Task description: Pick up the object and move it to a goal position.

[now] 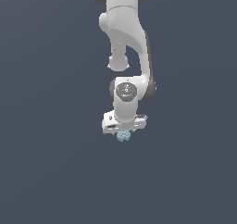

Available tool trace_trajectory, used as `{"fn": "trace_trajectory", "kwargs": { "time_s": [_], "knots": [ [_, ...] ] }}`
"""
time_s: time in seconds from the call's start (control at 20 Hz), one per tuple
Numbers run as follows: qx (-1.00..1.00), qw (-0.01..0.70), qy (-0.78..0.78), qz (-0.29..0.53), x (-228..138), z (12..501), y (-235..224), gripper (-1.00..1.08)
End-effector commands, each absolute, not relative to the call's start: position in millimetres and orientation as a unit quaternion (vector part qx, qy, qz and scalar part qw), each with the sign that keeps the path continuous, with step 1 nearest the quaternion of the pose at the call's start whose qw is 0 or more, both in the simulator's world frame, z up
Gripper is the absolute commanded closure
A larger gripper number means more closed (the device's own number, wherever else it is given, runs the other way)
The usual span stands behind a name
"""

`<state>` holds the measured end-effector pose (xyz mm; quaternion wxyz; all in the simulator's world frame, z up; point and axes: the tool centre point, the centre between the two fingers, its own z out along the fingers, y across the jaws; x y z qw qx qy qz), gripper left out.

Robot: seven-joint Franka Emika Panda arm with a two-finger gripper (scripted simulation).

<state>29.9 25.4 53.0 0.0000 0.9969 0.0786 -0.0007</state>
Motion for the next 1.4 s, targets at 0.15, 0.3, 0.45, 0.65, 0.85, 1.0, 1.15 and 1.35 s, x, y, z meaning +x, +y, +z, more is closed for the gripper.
{"fn": "trace_trajectory", "kwargs": {
  "time_s": [0.15, 0.3, 0.45, 0.65, 0.85, 1.0, 1.15, 1.35],
  "knots": [
    [0.997, 0.0, 0.079, 0.0, 31, 40, 26, -0.92],
    [0.997, 0.0, 0.079, 0.0, 31, 40, 26, 1.08],
    [0.997, 0.0, 0.079, 0.0, 31, 40, 26, 1.08],
    [0.997, 0.0, 0.079, 0.0, 31, 40, 26, 1.08],
    [0.997, 0.0, 0.079, 0.0, 32, 42, 27, 1.08],
    [0.997, 0.0, 0.079, 0.0, 35, 47, 34, 1.08],
    [0.997, 0.0, 0.079, 0.0, 40, 55, 48, 1.08],
    [0.997, 0.0, 0.079, 0.0, 50, 71, 72, 1.08]
  ]
}}
